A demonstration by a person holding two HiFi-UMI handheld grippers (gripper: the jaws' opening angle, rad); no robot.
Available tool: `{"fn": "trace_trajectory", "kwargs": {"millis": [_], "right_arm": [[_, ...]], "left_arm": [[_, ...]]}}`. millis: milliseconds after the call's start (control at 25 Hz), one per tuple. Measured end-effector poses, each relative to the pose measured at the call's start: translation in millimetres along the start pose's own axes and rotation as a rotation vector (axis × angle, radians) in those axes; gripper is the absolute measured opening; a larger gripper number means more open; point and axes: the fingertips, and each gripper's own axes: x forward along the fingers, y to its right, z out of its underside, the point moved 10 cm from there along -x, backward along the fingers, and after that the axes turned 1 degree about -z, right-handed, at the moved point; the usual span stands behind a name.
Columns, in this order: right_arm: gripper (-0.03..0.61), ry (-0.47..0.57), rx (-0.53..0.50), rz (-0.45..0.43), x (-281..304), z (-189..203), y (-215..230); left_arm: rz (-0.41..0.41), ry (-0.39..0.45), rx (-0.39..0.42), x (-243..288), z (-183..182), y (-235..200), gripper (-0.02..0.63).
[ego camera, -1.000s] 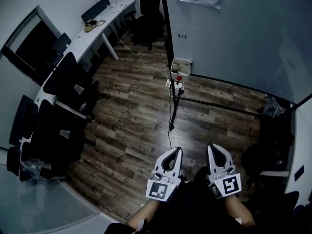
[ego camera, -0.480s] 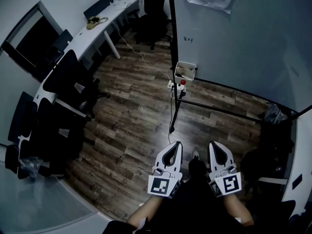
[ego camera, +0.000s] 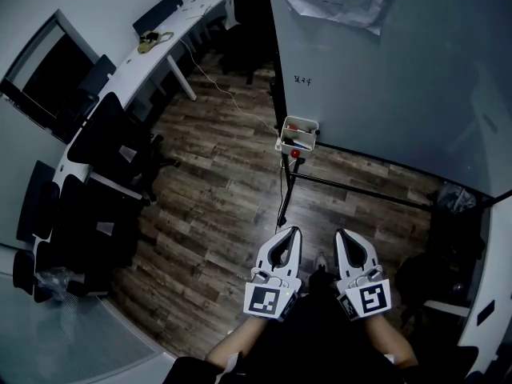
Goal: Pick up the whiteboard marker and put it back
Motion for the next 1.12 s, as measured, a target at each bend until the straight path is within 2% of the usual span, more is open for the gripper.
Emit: {"fn": "trace_trajectory", "kwargs": {"millis": [200, 800, 1120], "right_arm": [[0.015, -0.01, 0.014, -0.013, 25.0, -4.7, 22.7], [0.015, -0.054, 0.017, -0.081, 66.7, -6.2, 91.5], [0.015, -0.078, 0.018, -0.119, 73.6, -9.2, 116.2]], "left_arm": [[-0.012, -0.004, 0.027, 32.0, -6.4, -6.9, 0.008], [-0.07, -0.064, 0.01, 97.2, 11.0, 0.9, 0.008], [-0.144, -0.038, 0.036, 111.4, 6.8, 9.1, 0.008]]}}
